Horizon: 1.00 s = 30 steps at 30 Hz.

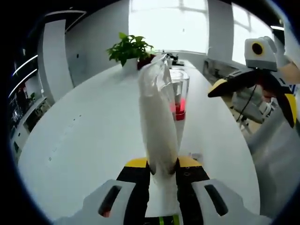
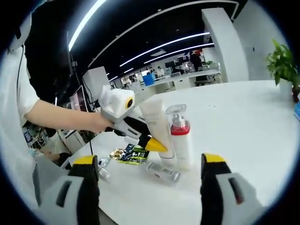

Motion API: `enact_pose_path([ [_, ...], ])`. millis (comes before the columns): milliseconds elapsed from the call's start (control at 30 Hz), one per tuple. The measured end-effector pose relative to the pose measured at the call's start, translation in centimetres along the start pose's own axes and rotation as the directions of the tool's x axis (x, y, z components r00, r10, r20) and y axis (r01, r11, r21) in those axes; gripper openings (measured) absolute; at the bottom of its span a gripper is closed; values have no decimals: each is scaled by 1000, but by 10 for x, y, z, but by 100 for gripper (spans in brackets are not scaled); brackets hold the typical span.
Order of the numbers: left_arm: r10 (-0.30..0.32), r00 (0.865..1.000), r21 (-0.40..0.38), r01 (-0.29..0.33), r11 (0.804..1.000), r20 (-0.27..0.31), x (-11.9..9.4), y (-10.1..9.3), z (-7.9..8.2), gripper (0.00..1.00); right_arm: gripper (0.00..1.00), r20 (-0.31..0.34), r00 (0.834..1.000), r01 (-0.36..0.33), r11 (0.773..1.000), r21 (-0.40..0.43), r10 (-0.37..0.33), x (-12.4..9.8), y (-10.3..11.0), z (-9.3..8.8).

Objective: Arrange the skincare products in the storage area until every visible bottle or jar stands upright without overlapping.

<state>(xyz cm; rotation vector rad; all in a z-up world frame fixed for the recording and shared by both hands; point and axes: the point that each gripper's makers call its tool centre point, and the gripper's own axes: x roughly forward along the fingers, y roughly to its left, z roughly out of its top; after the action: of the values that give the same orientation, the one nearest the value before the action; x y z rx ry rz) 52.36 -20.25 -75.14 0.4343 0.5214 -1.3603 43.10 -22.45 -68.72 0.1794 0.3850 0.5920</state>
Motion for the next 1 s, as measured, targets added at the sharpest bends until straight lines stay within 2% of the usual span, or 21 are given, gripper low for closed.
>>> enact_pose_path([
  [600, -1, 1000, 4, 1, 1000, -3, 3, 0, 1, 18, 91, -2, 1000, 7, 1000, 6, -7, -1, -1, -1],
  [1000, 23, 1000, -42, -24, 999, -11, -7, 0, -5, 32, 91, -5, 1000, 2, 1000, 2, -2, -2, 2, 0],
])
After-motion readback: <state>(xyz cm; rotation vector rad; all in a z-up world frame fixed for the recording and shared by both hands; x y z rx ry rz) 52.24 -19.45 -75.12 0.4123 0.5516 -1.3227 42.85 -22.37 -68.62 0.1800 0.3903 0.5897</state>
